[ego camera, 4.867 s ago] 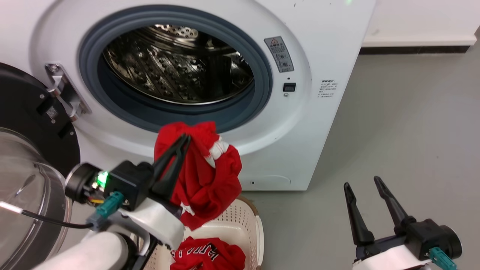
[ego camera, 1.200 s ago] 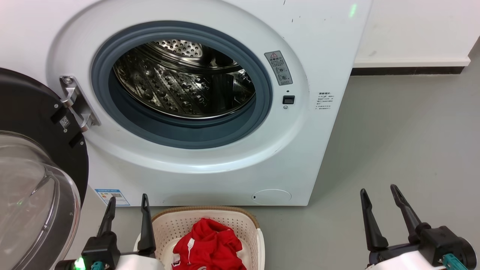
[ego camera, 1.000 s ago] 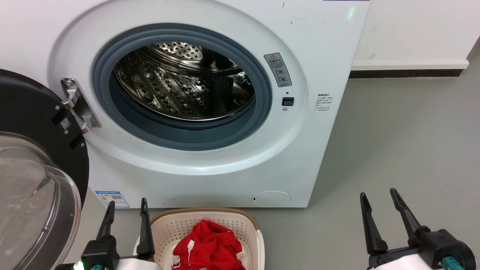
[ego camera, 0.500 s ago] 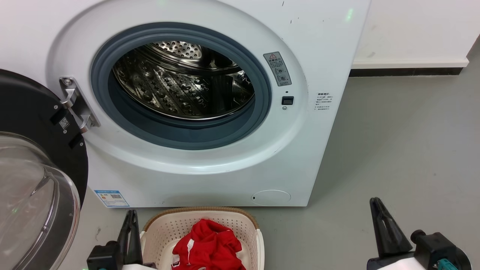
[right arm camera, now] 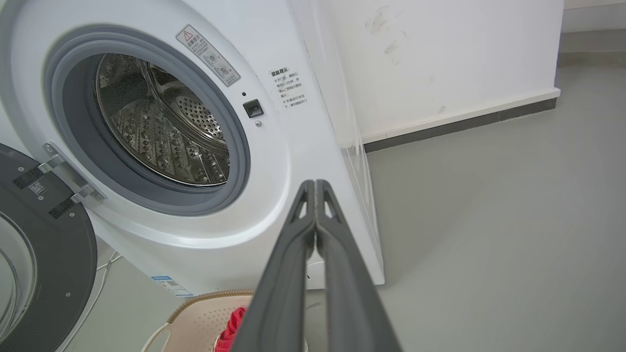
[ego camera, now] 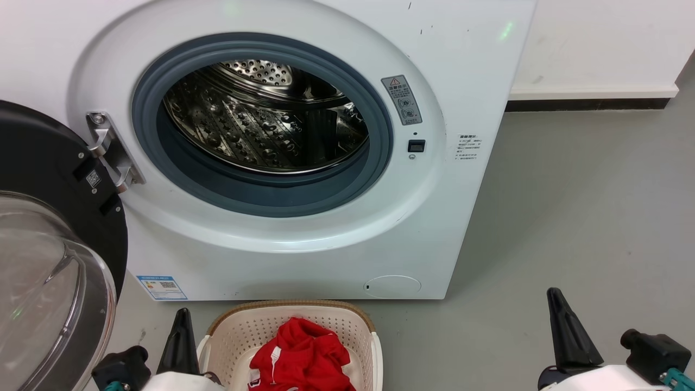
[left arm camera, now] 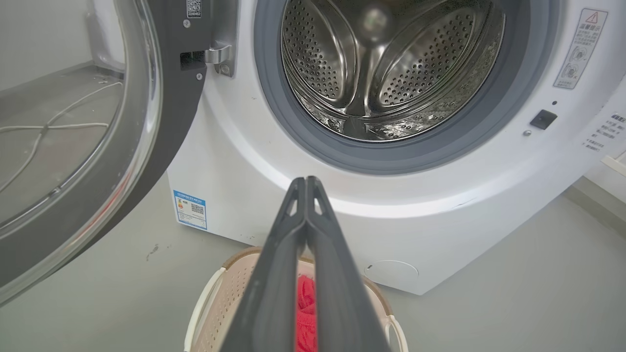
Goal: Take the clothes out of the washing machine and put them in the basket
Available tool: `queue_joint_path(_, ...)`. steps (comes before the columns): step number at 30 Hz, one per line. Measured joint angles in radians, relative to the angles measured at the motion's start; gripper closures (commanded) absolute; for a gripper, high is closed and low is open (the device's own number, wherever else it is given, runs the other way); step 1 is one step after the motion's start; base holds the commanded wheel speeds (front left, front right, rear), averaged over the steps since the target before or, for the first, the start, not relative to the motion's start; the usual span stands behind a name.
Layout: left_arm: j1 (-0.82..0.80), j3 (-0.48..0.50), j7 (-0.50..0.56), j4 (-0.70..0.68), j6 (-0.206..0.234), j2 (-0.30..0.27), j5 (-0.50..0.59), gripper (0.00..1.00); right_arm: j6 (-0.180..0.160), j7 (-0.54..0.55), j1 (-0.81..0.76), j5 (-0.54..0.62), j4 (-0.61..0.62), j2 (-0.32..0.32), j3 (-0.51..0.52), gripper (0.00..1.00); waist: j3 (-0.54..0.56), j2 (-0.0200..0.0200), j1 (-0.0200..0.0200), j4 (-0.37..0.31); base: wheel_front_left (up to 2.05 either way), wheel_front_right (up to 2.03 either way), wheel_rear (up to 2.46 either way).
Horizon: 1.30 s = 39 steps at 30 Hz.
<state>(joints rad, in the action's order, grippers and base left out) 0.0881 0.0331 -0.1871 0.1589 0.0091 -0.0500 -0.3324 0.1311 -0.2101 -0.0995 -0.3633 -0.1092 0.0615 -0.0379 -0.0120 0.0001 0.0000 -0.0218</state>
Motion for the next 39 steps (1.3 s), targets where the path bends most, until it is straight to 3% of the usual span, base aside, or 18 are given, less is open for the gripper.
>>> queue_joint_path(19,-0.048,0.017,0.075,0.021,-0.035,0.0,-0.325,1.0,0.0,0.062,0.049,-0.338,-0.033,0.013,0.013,1.0,0.002,0.0,0.0001,0.004,0.0,0.0,0.0)
queue_joint_path(39,-0.091,0.036,0.14,0.039,-0.063,0.0,-0.6,1.0,0.0,0.123,0.09,-0.615,-0.061,0.019,0.033,1.0,0.003,0.0,0.0001,0.008,0.0,0.0,0.0)
